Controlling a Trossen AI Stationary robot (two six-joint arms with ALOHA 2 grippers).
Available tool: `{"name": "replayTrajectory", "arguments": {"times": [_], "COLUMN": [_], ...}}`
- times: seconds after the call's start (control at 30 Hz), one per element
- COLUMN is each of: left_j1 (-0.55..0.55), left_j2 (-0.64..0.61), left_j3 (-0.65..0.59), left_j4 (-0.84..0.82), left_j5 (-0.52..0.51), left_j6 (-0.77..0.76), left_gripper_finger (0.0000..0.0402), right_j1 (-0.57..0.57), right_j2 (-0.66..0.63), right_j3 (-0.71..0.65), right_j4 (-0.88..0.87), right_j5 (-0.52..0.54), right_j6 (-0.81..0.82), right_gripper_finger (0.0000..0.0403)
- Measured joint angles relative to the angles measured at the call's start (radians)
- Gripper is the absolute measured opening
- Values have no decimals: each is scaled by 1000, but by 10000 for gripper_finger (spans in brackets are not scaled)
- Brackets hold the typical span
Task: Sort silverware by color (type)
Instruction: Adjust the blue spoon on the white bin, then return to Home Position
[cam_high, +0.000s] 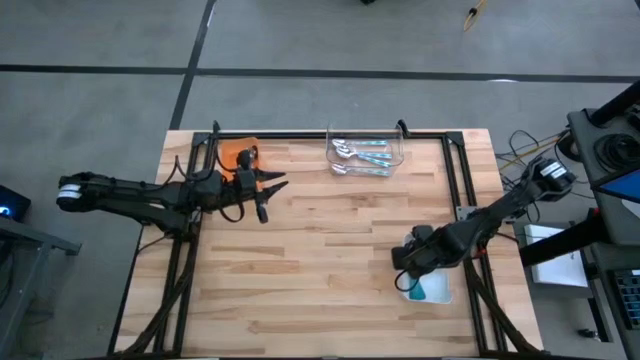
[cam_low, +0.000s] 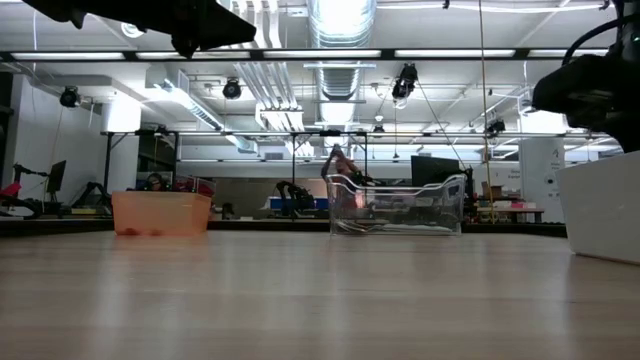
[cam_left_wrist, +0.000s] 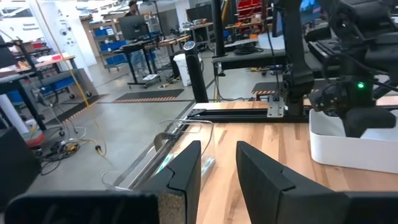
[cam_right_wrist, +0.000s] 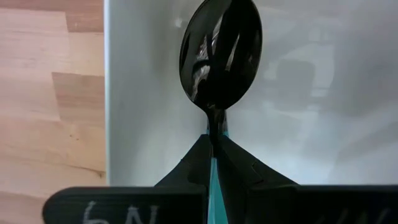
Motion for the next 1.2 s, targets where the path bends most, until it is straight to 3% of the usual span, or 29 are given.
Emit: {"name": "replayTrajectory", "arguments": {"times": [0.43,0.73,1.0,1.2], "left_j1": [0,0,0,0], "left_j2": [-2,-2,-2,-3], "left_j3": [0,0,0,0], "left_j4": [-12,-13,-13,-16], "left_j5": [-3,-3,-3,-2], "left_j6": [0,-4,-22,-104], "left_gripper_finger": [84,84,84,84], "right_j1": [0,0,0,-1], "right_j2": [71,86,-40,-119], "right_j3": [0,0,19,62], "right_j4": [55,56,42,48], "right_j5": [-1,-27,-46,93], "right_j6": [-11,-41,-114,-343], "right_gripper_finger": [13,69,110,109]}}
